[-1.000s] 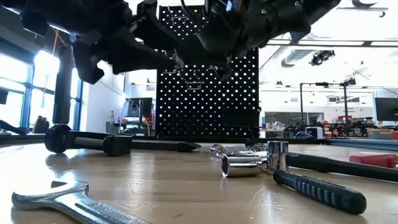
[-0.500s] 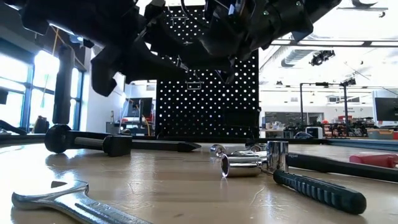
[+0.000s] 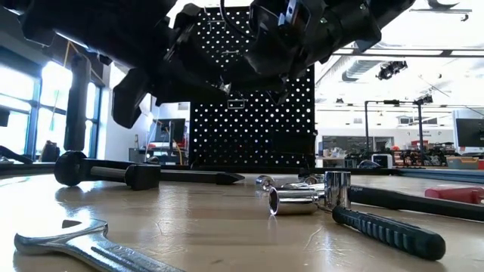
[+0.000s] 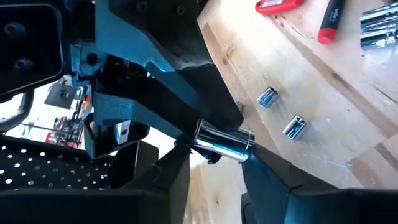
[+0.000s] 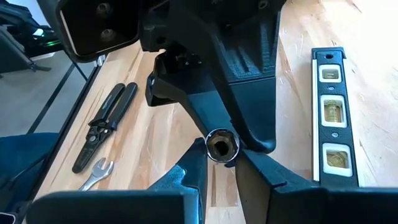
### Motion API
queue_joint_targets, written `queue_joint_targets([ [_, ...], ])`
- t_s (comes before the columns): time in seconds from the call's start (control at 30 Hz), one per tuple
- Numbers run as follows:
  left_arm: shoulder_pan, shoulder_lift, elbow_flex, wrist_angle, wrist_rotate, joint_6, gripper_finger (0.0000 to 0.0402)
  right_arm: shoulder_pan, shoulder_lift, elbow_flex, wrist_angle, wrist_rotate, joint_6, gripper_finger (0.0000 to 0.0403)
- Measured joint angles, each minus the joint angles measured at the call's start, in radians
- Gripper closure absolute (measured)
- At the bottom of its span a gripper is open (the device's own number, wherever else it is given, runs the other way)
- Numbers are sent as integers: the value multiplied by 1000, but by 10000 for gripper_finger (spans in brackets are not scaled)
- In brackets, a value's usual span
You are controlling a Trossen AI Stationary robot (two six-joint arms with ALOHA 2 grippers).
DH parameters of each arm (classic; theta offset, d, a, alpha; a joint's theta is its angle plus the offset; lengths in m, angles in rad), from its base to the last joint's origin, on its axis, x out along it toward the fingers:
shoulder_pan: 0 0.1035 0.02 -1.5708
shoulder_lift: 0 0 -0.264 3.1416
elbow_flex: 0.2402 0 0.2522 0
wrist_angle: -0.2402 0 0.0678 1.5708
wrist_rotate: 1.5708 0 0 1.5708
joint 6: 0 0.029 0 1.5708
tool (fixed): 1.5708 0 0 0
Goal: Hang tools onto peg board
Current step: Put the top center socket into the bottom peg board bin
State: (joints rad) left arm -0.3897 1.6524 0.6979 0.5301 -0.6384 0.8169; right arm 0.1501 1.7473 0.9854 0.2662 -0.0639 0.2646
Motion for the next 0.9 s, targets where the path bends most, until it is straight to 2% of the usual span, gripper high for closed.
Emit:
queue_joint_targets([
  [0.23,-5,2,0,-3,14,-2,318,1,-1,0,-1,-8,2,350],
  [0.43,-4,2,2,-19,3,-23,331,1,-1,0,-1,-4,12,350],
  [0.9,-8,0,9,26,-63,7,256,0,-2,9,44,2,23,350],
])
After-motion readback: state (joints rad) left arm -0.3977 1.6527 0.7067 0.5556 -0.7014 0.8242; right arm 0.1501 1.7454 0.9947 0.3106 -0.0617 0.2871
